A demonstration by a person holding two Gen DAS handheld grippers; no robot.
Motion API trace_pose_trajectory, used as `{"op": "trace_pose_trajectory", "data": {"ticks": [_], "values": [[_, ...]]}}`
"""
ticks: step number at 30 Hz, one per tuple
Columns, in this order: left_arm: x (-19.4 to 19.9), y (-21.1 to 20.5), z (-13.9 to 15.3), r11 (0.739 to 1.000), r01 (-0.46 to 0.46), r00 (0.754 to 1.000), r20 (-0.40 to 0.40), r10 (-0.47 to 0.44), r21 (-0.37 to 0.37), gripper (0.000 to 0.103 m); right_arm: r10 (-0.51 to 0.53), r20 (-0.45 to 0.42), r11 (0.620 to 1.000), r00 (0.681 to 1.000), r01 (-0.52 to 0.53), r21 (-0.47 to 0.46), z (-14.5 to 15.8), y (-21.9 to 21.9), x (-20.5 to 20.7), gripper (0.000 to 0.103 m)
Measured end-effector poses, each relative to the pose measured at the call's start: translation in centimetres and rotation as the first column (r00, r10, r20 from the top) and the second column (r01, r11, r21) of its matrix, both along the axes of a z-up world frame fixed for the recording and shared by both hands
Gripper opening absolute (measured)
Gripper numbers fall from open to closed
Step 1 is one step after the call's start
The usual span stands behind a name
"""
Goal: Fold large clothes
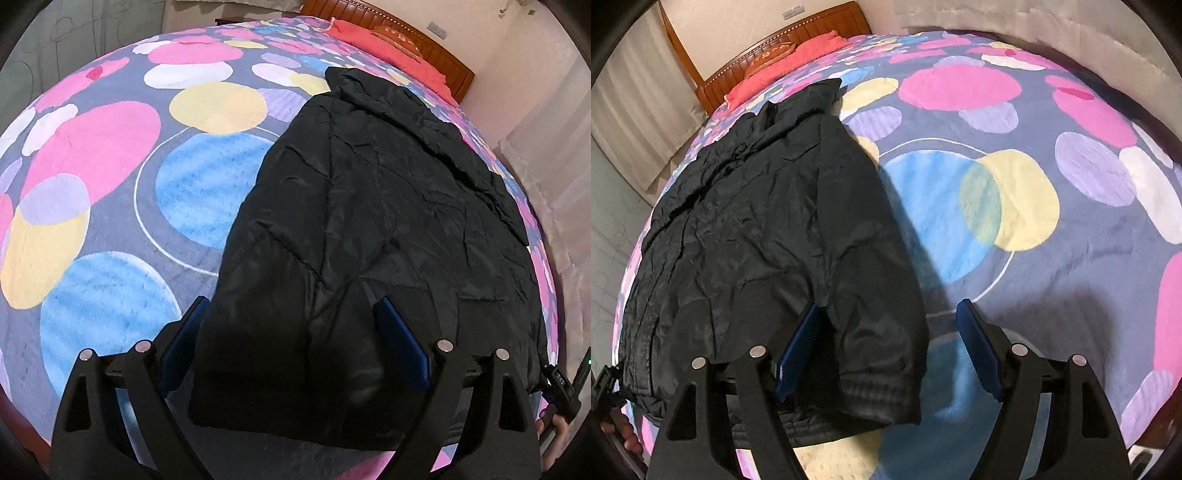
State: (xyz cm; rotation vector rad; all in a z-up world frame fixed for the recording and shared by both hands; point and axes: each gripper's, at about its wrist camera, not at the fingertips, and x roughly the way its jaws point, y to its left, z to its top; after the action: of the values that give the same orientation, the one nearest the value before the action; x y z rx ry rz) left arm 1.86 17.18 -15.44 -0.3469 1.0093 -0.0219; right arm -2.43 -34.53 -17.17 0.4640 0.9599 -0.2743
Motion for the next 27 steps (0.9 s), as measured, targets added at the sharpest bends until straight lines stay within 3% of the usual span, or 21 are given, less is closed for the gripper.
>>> {"op": "trace_pose_trajectory", "data": {"ticks": [3,11,21,27], "values": [[-0.3,-0.5,0.3,1.000,0.011,1.000,0.011,-0.011,0.013,0.067,0.025,0.017,0.999,1.000,-0.026,0.047,-0.1,0.5,-0.1,0.044],[-1.0,-0.3,1.1,1.000,0.009,0.999,0.050,-0.009,-0.010,0.021,0.043,0.059,0.997,0.997,-0.047,0.056,0.8,1.4,-0.3,0.018],[-3.0,0.6,3.4,0.999,0.007,0.994,0.108,-0.002,-0.040,0.015,0.056,0.104,0.996,0.993,-0.063,0.067,2.8,1.6,-1.9,0.014],[-3.5,1.5,6.3,0.994,0.005,0.987,0.158,0.012,-0.106,0.013,0.052,0.183,0.986,0.982,-0.079,0.145,5.1,1.2,-2.6,0.014]]}}
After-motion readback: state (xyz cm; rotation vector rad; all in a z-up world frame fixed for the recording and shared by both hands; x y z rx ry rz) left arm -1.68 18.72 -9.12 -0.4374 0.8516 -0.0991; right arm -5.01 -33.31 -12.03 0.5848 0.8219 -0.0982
